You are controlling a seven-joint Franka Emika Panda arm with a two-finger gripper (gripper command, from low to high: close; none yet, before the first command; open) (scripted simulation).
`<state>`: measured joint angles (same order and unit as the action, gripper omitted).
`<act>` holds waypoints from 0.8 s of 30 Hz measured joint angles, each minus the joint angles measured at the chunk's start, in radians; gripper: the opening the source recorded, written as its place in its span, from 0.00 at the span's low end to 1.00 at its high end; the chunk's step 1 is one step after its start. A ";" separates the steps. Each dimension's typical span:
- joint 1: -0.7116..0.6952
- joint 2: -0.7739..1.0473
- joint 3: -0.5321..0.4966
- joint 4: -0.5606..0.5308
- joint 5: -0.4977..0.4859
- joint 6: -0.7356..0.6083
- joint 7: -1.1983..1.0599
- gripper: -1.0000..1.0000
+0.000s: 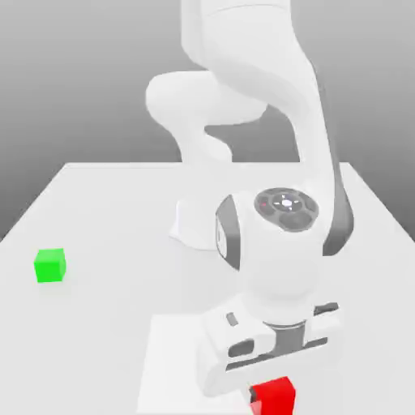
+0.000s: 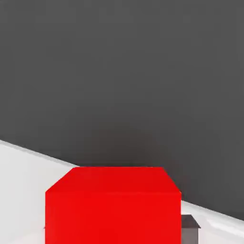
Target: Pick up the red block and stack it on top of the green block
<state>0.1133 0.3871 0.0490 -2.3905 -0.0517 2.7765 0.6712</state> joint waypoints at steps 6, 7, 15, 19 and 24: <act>-0.050 -0.167 -0.044 -0.053 0.026 -0.113 0.023 0.00; -0.070 -0.184 -0.071 -0.068 0.028 -0.114 0.041 0.00; -0.280 -0.313 -0.289 -0.196 0.009 -0.114 0.224 0.00; -0.431 -0.379 -0.356 -0.261 -0.024 -0.113 0.334 0.00; -0.601 -0.462 -0.433 -0.340 -0.068 -0.113 0.472 0.00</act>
<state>-0.4874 -0.0753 -0.3842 -2.7309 -0.1197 2.6632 1.1433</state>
